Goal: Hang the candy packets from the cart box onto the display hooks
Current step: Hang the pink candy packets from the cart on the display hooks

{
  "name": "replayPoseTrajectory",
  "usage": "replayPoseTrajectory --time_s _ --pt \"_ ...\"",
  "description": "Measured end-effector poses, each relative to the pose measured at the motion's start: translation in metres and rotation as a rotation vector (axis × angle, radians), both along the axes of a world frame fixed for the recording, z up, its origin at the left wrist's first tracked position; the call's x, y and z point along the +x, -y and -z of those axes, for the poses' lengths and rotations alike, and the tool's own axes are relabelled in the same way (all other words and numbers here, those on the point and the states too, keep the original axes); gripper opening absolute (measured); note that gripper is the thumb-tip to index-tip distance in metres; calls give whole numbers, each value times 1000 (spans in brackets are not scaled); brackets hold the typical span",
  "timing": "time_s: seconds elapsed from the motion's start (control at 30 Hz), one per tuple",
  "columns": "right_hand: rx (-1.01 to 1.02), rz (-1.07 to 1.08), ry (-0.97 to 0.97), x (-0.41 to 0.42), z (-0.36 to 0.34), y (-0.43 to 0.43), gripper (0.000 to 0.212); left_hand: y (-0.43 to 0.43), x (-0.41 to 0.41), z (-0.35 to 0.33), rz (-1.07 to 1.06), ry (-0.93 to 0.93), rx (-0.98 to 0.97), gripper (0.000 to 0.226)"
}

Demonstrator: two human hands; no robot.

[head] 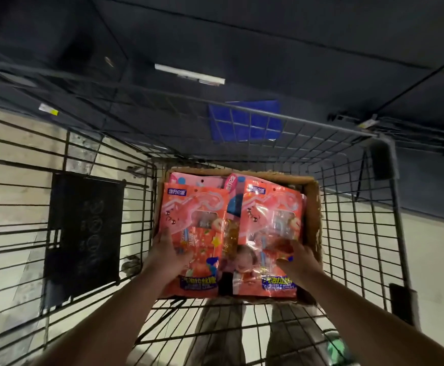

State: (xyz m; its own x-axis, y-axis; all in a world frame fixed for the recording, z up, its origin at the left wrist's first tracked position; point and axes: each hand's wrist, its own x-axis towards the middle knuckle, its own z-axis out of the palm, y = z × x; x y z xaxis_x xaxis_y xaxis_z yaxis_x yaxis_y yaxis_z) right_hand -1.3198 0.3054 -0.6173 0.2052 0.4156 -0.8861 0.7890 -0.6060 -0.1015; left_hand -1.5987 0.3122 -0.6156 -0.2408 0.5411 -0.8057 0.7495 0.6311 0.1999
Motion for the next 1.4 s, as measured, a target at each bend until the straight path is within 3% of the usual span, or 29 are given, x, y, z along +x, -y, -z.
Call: replayPoseTrajectory --time_s 0.23,0.33,0.4,0.47,0.6,0.73,0.83,0.97,1.17,1.4 --pt "18 301 -21 1 15 9 57 2 -8 21 -200 -2 27 87" --pt "65 401 -9 -1 14 9 83 0 -10 25 -268 2 38 73" --pt "97 459 5 1 14 8 88 2 -20 41 -307 -4 57 76" --pt "120 481 -1 1 12 6 78 3 -28 48 -319 -3 69 81" --pt "114 486 -29 1 15 7 64 -5 -22 21 -389 73 28 66" --pt "132 523 -124 1 12 11 39 -2 -20 13 -457 163 -102 27" --pt "167 527 -160 2 10 13 22 3 -18 8 -477 213 -117 34" --pt "249 507 -202 1 -1 12 6 10 -10 -4 -511 277 -46 26" --pt "306 590 -328 4 -40 7 11 9 -1 -39 -572 375 52 19" --pt "381 744 -434 21 -101 1 10 -11 11 -93 -611 483 155 41"
